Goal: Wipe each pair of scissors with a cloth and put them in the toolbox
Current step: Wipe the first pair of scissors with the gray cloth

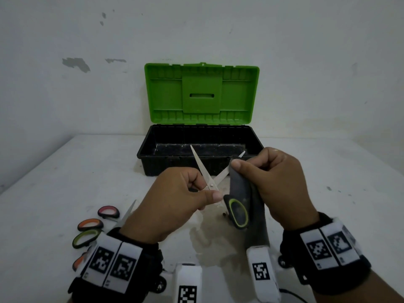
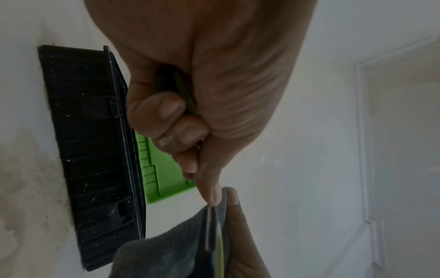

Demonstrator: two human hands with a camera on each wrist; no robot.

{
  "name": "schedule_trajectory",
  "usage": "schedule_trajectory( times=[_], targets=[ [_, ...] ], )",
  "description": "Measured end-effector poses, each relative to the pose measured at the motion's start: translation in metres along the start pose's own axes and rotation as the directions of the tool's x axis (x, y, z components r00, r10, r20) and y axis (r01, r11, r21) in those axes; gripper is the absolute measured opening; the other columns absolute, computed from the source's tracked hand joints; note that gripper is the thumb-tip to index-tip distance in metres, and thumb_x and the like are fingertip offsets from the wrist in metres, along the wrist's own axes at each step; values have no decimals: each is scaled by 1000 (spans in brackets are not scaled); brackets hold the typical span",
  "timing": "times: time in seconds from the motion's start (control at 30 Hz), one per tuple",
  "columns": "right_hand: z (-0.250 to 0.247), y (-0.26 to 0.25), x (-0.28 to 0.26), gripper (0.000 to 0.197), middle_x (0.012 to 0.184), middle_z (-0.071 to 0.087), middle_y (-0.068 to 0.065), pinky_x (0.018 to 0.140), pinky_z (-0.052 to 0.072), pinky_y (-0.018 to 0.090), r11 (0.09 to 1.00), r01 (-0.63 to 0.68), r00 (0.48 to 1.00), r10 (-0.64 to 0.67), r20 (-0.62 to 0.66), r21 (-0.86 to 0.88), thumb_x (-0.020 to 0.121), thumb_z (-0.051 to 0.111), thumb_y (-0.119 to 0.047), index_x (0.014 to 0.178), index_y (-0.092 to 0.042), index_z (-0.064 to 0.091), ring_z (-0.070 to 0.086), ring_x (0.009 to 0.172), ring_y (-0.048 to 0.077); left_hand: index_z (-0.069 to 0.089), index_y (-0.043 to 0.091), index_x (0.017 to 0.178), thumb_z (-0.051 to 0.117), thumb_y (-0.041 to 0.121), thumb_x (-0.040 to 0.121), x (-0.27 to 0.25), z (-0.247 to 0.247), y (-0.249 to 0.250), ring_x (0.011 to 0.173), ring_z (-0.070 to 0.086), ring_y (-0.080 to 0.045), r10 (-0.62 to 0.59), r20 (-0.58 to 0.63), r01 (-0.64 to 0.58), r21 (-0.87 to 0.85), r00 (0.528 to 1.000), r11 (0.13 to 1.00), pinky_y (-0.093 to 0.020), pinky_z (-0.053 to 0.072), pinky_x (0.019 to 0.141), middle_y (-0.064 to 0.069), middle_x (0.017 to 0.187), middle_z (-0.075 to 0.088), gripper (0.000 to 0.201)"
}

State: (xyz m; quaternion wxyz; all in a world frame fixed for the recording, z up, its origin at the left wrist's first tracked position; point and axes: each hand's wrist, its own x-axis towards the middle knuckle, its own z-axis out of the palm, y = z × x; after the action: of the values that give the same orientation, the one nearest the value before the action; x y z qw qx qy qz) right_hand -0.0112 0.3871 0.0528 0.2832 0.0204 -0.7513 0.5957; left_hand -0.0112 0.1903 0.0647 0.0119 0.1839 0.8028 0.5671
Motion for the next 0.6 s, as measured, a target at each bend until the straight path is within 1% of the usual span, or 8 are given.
schedule_trajectory(
  times=[0.1,0.2,0.27,0.3,0.37,0.47,0.53,0.6],
  targets=[
    [5,-3,-10,31,65,71,10,60,58,51,999,0,996,3,94,-32,67,89,-27,63,-9,65,68,65,36,62,13,63,82,24,72,0,-1,1,35,45,3,6,8,-6,20,1000,1000,-10,34,40,5,47,58,25],
    [2,-1,-8,37,67,72,13,61,58,54,999,-33,994,34,104,-7,60,90,-34,63,-8,64,68,66,40,63,11,65,83,26,72,-1,0,1,37,46,3,20,9,-21,52,1000,998,-10,34,41,4,48,59,26],
    [-2,0,-2,38,68,71,16,61,57,51,998,-58,995,56,85,25,60,90,-35,61,-8,63,68,66,40,64,12,65,83,28,71,0,1,0,38,47,3,31,-3,-31,76,1000,997,-11,36,43,4,49,61,26],
    [-4,0,0,36,67,71,17,59,57,46,997,-66,996,63,68,33,62,90,-32,61,-8,62,68,62,36,64,12,65,84,30,71,0,2,0,39,48,2,36,-8,-35,92,999,995,-11,37,44,3,49,61,27],
    [-7,1,6,33,65,69,17,54,53,34,997,-68,997,67,30,41,65,89,-26,60,-8,62,64,56,23,63,13,63,84,33,69,2,3,-2,42,50,1,39,-19,-36,131,999,991,-12,38,45,4,50,62,30],
    [-13,5,15,33,60,66,14,49,47,26,997,-64,997,65,-36,30,69,88,-25,58,-10,60,58,52,15,61,17,61,84,35,69,3,5,-5,47,54,-1,24,-16,-21,165,1000,986,-12,41,48,6,51,61,30],
    [-20,12,22,36,57,61,9,51,44,27,996,-74,992,78,-101,48,67,89,-30,55,-15,58,54,52,16,62,17,61,84,33,69,2,5,-6,46,52,-1,2,12,-3,134,1000,991,-12,40,47,6,50,60,29],
    [-28,19,25,38,62,60,11,59,45,35,987,-109,981,125,-146,115,62,90,-37,55,-18,58,54,59,21,64,15,64,84,31,71,1,3,-6,44,48,1,-24,41,19,108,999,994,-12,39,46,7,51,58,26]
  ],
)
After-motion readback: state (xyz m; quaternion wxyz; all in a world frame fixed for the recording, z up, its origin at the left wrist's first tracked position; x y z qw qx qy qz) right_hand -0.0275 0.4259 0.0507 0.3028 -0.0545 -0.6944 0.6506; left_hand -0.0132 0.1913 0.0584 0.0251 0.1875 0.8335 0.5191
